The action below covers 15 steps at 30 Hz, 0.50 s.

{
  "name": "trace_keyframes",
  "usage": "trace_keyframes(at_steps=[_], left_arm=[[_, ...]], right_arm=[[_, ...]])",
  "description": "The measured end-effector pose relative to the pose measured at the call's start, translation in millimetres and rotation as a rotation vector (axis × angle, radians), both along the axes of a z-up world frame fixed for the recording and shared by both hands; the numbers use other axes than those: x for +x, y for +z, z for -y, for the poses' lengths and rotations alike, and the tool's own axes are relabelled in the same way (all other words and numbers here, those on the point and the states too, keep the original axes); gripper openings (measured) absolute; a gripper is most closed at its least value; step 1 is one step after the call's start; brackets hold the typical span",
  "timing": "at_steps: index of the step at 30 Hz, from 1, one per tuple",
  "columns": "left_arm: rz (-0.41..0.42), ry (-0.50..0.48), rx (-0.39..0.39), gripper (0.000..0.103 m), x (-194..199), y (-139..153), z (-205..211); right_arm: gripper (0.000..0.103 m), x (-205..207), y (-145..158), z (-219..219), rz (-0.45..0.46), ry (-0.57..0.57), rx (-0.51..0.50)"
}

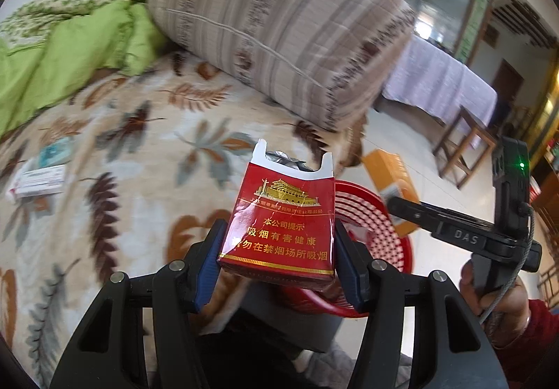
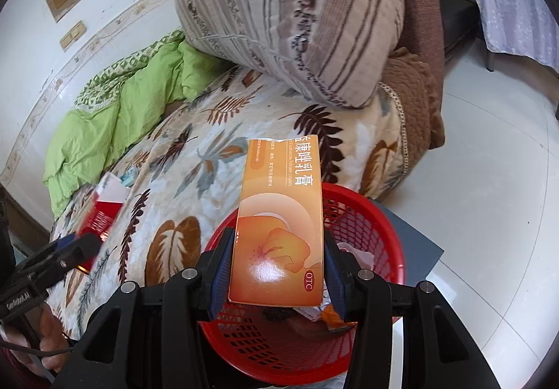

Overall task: Collect trash
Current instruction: 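Carry both boxes over the red basket and open both grippers, then move both tools back toward the white tube and teal packet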

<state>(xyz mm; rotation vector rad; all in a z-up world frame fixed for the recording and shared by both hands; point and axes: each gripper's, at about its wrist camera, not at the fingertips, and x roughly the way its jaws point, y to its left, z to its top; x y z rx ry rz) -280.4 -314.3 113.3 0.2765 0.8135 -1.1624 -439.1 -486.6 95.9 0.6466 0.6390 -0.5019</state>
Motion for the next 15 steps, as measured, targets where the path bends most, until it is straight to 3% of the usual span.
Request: trace_keyframes(at_steps=[5, 7, 15], left_arm=[[-0.011, -0.061, 0.027, 0.057, -19, -8, 36], [-0.030, -0.084, 0.045, 0.067, -23, -14, 47], [-0.041, -0.033, 0.031, 0.068, -8, -12, 27]], right_arm=[[0.050, -13, -4, 8, 0.001, -0.015, 0.006], [0.052, -15, -8, 12, -0.004, -0.014, 0.027], [0.053, -13, -4, 13, 0.012, -0.018, 0.031]])
